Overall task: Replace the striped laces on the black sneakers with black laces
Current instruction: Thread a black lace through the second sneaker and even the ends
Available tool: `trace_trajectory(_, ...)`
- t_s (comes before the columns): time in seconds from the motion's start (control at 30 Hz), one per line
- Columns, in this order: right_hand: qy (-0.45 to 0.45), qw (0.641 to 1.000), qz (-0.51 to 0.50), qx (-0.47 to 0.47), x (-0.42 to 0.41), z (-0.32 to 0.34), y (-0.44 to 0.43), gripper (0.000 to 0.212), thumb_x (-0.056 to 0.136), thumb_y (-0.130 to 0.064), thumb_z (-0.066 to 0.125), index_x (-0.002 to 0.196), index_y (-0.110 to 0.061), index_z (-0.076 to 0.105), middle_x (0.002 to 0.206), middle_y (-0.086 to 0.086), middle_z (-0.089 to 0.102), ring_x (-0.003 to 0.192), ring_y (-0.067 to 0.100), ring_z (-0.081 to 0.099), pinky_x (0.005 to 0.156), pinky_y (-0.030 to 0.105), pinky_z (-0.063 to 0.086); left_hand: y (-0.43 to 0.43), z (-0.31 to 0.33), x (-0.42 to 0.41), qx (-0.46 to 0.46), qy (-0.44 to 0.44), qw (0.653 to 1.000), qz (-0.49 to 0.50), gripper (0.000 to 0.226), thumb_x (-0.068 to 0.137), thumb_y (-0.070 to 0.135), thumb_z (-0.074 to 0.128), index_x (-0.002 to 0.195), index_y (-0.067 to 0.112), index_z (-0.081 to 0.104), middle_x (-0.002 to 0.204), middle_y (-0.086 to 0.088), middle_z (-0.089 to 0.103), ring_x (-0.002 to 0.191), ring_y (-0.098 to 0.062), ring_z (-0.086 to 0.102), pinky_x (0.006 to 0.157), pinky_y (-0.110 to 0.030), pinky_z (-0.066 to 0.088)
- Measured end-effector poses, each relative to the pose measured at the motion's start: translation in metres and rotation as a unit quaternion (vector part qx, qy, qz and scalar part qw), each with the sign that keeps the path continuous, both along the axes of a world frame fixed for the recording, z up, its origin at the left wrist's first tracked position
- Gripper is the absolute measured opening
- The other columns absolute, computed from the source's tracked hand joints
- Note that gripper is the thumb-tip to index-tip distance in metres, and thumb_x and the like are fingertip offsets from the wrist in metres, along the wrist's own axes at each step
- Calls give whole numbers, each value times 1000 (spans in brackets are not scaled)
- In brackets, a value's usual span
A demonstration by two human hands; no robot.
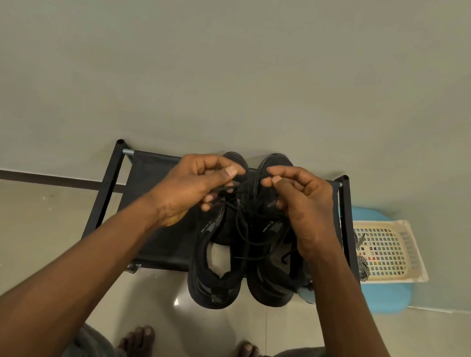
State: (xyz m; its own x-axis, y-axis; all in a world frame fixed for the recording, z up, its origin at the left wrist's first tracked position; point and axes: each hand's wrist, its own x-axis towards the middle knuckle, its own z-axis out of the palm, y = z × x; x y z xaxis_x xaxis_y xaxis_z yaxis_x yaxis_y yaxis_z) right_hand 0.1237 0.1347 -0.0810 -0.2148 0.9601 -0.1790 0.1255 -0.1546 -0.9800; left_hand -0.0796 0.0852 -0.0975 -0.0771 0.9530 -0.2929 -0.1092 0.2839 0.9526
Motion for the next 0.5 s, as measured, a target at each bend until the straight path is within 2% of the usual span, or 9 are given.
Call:
trace_trajectory(0.13, -10, 998, -64, 1, 2, -5, 4, 16, 96, -2, 65, 105, -11, 75, 90, 8, 78, 72, 8, 67, 60, 22, 53, 0, -3, -11, -20, 47, 999, 21, 27, 103, 29, 61, 97, 7, 74, 59, 0, 52, 45, -8, 35, 39, -20, 32)
trace_trajectory(0.23, -26, 995, -94, -19, 5, -8, 6, 18, 95, -2, 64, 105, -13, 75, 91, 8, 78, 70, 6, 67, 63, 25, 57, 0, -8, -15, -11, 92, 994, 58, 29, 100, 33, 66, 87, 8, 75, 57, -2, 47, 48, -11, 38, 44, -22, 37)
trace_trajectory(0.27, -63, 993, -96, -14, 6, -11, 5, 19, 95, -4, 64, 104, -17, 75, 93, 5, 78, 74, 7, 68, 70, 30, 61, 0, -10, -16, -9, 89, 994, 66, 26, 101, 29, 66, 88, 8, 76, 59, -2, 52, 50, -10, 42, 46, -21, 40)
trace_trajectory(0.3, -137, 986, -92, 18, 6, -14, 5, 20, 94, -9, 64, 104, -23, 75, 97, -1, 78, 82, 8, 70, 80, 39, 62, 0, -11, -16, -7, 82, 994, 66, 22, 102, 23, 64, 91, 9, 77, 63, -2, 59, 54, -10, 47, 49, -21, 45)
trace_trajectory(0.37, -300, 943, -58, 130, 2, -17, -2, 28, 91, -22, 66, 116, -32, 70, 116, -9, 71, 108, 13, 65, 97, 50, 54, 1, -12, -16, -4, 77, 996, 36, 18, 104, 10, 60, 103, 11, 78, 79, -4, 73, 68, -11, 62, 62, -21, 54)
trace_trajectory(0.4, -327, 926, -37, 186, -1, -16, -5, 36, 89, -25, 67, 125, -33, 66, 125, -9, 66, 118, 15, 60, 103, 51, 50, 1, -13, -16, -1, 80, 997, 13, 20, 104, 6, 58, 107, 11, 77, 88, -6, 77, 76, -13, 67, 70, -22, 57)
trace_trajectory(0.43, -316, 923, -9, 218, -4, -15, -6, 43, 89, -26, 68, 131, -32, 63, 130, -8, 64, 123, 15, 57, 105, 48, 48, 1, -13, -14, 3, 83, 997, -8, 20, 104, 4, 59, 111, 11, 76, 93, -7, 79, 81, -15, 71, 74, -23, 59)
trace_trajectory(0.5, -236, 949, 60, 202, -11, -10, -8, 46, 92, -20, 70, 136, -29, 62, 128, -10, 67, 120, 6, 60, 100, 36, 52, 0, -11, -9, 14, 72, 997, -29, 16, 101, 2, 62, 113, 7, 72, 95, -11, 80, 84, -19, 75, 75, -25, 61)
